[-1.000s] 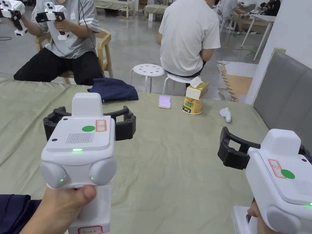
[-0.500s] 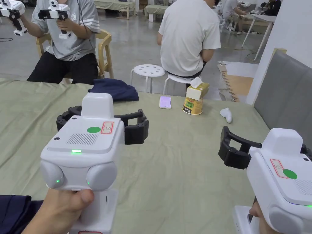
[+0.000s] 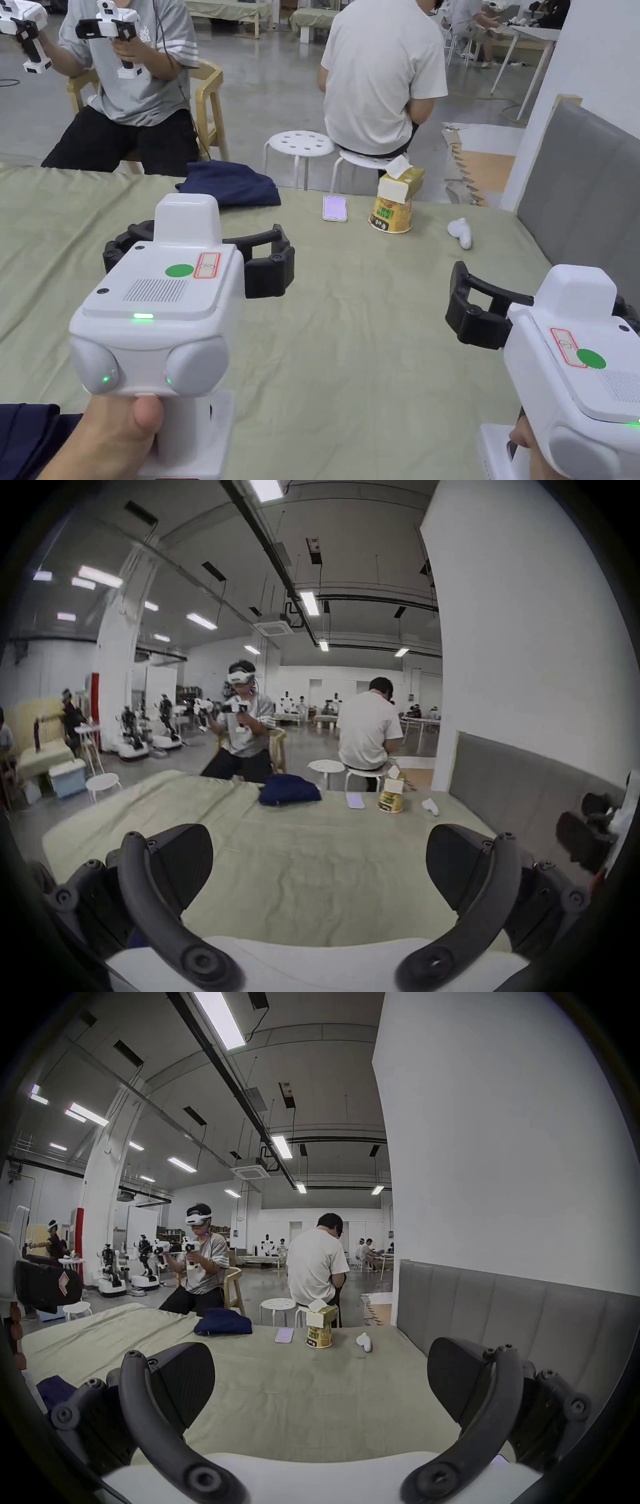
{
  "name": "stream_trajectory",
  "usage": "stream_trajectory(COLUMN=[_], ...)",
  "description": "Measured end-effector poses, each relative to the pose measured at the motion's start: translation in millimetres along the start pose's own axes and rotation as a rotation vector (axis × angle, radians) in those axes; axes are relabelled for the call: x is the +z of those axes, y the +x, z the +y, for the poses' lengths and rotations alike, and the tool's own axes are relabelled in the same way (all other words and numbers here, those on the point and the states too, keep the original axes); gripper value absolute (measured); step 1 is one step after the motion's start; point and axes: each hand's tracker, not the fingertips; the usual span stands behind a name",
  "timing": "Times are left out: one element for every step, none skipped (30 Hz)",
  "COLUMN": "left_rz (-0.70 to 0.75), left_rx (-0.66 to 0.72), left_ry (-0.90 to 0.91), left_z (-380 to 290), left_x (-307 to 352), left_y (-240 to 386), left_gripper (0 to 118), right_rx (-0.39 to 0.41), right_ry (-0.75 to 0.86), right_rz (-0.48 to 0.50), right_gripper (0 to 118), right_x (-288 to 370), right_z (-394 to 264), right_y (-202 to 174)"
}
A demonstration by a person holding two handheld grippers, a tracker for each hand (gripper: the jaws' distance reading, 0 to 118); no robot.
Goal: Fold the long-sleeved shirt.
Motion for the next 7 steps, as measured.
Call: stream_trajectory(left_rz=[0.014, 0.021, 0.026, 0.020, 0.017, -0.003, -0.023], left_rx=[0.002, -0.004, -0.013, -0.016, -0.017, -0.021, -0.031], left_ry=[0.000, -0.007, -0.011, -0.007, -0.001, 0.006, 0.017], left_z=[-0.7, -1.5, -2.4, -3.8, -5.8, -7.2, -8.9], left_x=[0.0, -0.4, -0.5, -0.2, 0.9, 1.5, 2.7], left_y=[1.1, 3.5, 4.2, 3.7, 3.4, 1.8, 0.9], left_gripper=[111, 111, 111, 111, 111, 111, 111], right_rx=[0.000, 0.000, -0.001, -0.001, 0.000, 0.001, 0.004], right_ry=[0.001, 0.001, 0.003, 0.003, 0.003, 0.004, 0.004], right_rz=[0.000, 0.000, -0.001, 0.000, 0.002, 0.003, 0.004], right_gripper=[118, 118, 118, 118, 118, 118, 118], right_x=[0.2, 0.2, 0.2, 0.2, 0.2, 0.4, 0.8], right_z=[0.4, 0.9, 1.1, 1.3, 1.3, 1.2, 1.1], right_y=[-0.3, -0.6, -0.8, -1.0, -1.4, -1.8, -2.2])
